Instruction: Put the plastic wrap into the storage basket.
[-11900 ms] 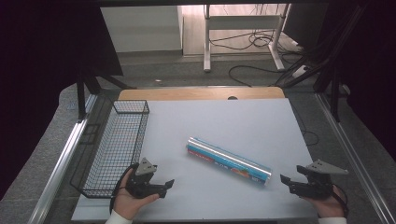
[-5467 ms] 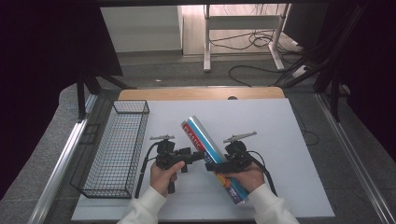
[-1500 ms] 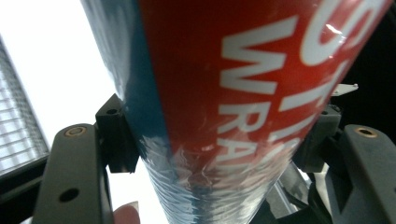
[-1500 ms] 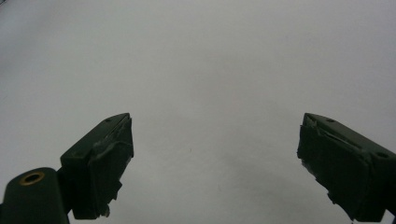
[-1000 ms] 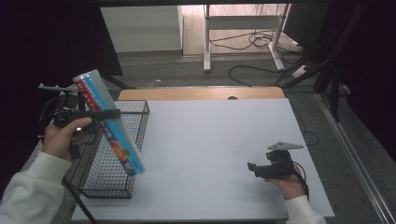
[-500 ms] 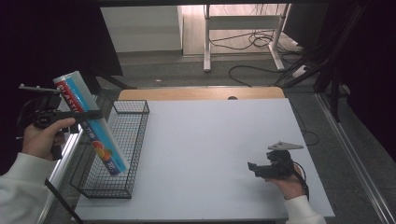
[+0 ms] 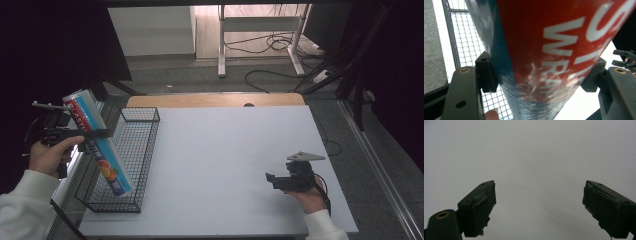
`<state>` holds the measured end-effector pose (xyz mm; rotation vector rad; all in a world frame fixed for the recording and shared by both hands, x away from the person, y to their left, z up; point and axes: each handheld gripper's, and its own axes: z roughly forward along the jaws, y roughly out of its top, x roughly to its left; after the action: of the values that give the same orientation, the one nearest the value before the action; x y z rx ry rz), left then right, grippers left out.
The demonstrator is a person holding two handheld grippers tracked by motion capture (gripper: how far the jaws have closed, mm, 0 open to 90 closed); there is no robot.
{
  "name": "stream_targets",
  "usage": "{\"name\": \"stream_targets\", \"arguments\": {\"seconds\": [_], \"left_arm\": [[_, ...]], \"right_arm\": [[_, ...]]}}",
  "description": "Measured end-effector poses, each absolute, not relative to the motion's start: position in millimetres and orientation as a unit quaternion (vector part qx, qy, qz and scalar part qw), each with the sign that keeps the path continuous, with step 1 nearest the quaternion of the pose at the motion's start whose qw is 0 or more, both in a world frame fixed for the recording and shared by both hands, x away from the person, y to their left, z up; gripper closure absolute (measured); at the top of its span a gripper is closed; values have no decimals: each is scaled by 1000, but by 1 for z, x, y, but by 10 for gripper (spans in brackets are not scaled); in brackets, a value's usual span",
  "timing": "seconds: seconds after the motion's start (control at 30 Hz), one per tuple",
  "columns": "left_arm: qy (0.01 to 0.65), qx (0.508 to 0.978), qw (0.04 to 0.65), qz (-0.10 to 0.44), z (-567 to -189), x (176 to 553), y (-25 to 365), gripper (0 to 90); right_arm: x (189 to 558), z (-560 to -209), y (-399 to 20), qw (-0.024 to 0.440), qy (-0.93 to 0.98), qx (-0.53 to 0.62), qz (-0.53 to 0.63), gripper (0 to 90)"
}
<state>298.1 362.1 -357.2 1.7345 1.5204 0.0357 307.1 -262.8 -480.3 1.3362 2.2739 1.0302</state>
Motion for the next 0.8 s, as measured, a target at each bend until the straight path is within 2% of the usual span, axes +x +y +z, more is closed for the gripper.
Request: {"name": "stream_targets", "arguments": {"seconds": [0.8], "left_arm": [[623, 700, 350, -8, -402, 321, 347, 320]], "right_arm": [[308, -482, -261, 154, 799, 464, 351, 118]]}}
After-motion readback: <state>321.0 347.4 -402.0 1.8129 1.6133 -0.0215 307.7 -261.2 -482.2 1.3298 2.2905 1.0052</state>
